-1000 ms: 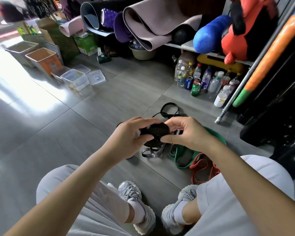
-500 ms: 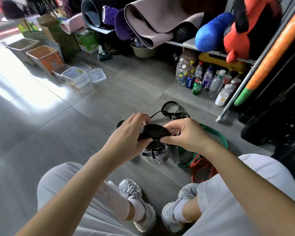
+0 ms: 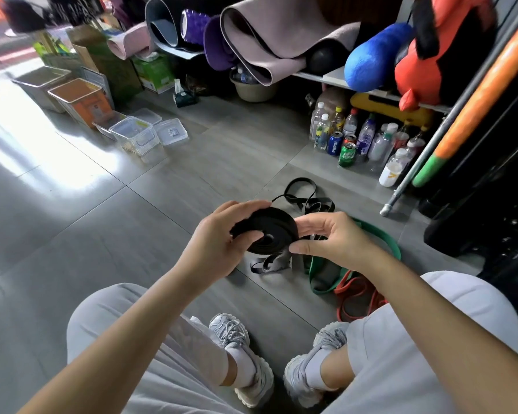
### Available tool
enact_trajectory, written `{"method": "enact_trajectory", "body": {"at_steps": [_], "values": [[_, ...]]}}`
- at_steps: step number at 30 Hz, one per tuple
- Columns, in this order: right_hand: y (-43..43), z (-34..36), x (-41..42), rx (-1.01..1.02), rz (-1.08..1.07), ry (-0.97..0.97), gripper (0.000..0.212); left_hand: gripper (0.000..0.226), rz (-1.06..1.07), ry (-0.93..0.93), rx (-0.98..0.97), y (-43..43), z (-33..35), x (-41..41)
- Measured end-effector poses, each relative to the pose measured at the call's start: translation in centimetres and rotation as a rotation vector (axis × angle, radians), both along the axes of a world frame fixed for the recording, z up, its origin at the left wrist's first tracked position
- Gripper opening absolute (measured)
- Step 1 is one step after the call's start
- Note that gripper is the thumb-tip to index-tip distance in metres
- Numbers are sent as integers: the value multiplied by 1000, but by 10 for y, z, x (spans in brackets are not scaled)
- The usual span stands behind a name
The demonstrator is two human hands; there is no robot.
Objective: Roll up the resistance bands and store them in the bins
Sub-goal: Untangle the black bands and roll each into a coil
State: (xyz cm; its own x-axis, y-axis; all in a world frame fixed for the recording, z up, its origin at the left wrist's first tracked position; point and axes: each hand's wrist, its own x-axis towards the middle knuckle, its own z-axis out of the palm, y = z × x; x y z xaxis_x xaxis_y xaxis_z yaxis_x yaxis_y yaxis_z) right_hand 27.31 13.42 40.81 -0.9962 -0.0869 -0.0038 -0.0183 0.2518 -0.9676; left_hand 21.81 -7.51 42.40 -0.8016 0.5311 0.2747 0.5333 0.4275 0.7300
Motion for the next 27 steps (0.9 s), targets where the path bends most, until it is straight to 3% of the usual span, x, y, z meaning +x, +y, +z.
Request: {"method": "enact_trajectory", "body": {"at_steps": [7,16,20,27], "values": [[-9,7,-3,-87,-106,104,32,44,65,-55,188,6,1,-1],[-2,7,-2,-31,-41,52,40,43,24,104,39,-1,8,-4],[0,6,-2,-10,-23,23,35,42,5,141,-5,-1,11,-6],[-5,6,-2,25,-78,74,31,44,61,-73,119,6,8,0]]}}
